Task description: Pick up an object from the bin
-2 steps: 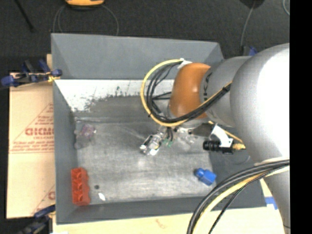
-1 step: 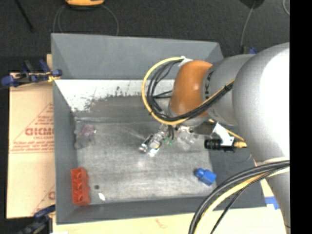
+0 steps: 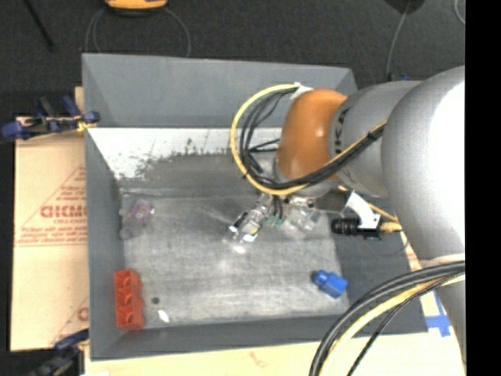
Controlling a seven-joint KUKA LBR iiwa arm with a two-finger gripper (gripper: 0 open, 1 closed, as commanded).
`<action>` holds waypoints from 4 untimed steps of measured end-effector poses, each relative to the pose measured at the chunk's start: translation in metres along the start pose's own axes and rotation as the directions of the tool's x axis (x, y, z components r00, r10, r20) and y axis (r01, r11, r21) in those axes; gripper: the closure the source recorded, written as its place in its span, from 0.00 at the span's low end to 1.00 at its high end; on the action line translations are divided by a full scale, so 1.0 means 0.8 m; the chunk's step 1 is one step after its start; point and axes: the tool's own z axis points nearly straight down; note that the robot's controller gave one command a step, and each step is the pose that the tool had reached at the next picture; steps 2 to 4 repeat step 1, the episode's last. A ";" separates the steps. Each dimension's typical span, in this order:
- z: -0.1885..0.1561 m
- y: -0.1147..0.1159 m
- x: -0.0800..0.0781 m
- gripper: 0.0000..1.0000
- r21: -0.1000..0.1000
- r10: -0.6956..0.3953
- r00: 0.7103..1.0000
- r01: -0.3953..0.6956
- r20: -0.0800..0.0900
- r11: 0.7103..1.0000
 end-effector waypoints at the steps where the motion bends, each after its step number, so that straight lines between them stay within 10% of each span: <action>1: -0.039 0.001 -0.003 1.00 0.000 -0.005 1.000 0.005 0.000 1.000; 4: -0.039 0.001 -0.003 1.00 0.000 -0.005 1.000 0.005 0.000 1.000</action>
Offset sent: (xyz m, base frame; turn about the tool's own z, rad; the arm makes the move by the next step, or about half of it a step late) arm 0.0001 0.0000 0.0294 0.0000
